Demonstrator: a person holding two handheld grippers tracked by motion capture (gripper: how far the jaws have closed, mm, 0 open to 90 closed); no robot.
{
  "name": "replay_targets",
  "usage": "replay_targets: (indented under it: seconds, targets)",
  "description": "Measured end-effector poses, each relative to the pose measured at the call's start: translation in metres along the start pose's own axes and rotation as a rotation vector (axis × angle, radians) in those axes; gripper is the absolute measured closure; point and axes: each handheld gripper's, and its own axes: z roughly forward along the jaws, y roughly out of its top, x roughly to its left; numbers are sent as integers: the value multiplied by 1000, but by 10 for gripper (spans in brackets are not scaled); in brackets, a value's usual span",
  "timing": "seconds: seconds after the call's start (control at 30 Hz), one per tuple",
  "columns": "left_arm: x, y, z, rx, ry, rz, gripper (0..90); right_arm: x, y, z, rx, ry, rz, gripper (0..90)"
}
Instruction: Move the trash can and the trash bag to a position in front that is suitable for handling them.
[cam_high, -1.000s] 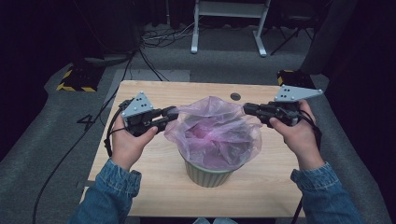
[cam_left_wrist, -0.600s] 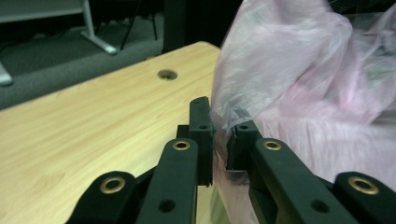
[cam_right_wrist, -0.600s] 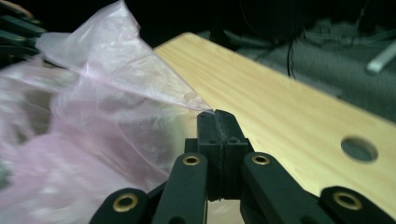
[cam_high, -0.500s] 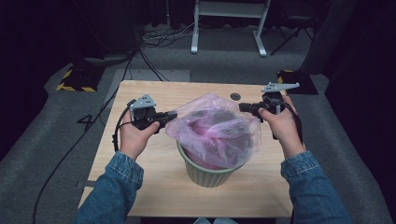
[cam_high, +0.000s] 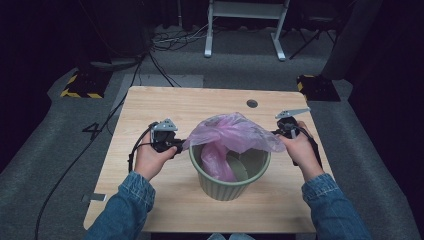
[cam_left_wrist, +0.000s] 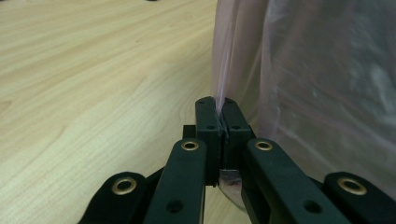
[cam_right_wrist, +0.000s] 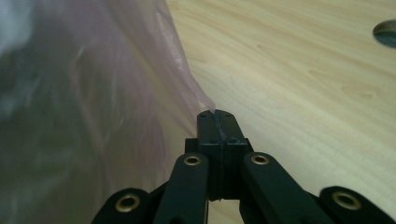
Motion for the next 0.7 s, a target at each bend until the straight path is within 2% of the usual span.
replay_targets:
  seconds: [0.13,0.17,0.2,0.23,0.27,0.37,0.47,0.53,0.7]
  targets:
    - [-3,-8,-5,-29,-5,4,851,1,-18,-7,-22,22,3,900]
    - [-4,-9,-7,-24,0,10,831,1,-21,-9,-30,27,0,899]
    - [-4,-10,-10,-31,17,21,803,1,-23,-10,-19,10,-9,886]
    - [-5,-12,-12,-44,26,20,768,1,-27,-13,-3,-29,-30,879]
    - [-6,-13,-15,-60,44,26,718,0,-31,-14,-1,-37,-34,867]
    - [-8,-13,-28,-134,100,45,485,-1,-38,-22,-41,-44,-34,758]
    - [-13,-10,-45,-185,120,61,369,3,-39,-35,-84,-78,-60,655]
    - [-18,-8,-57,-197,128,87,331,8,-38,-46,-110,-113,-88,568]
    - [-38,-3,-80,-225,106,161,291,25,-36,-81,-215,-167,-157,420]
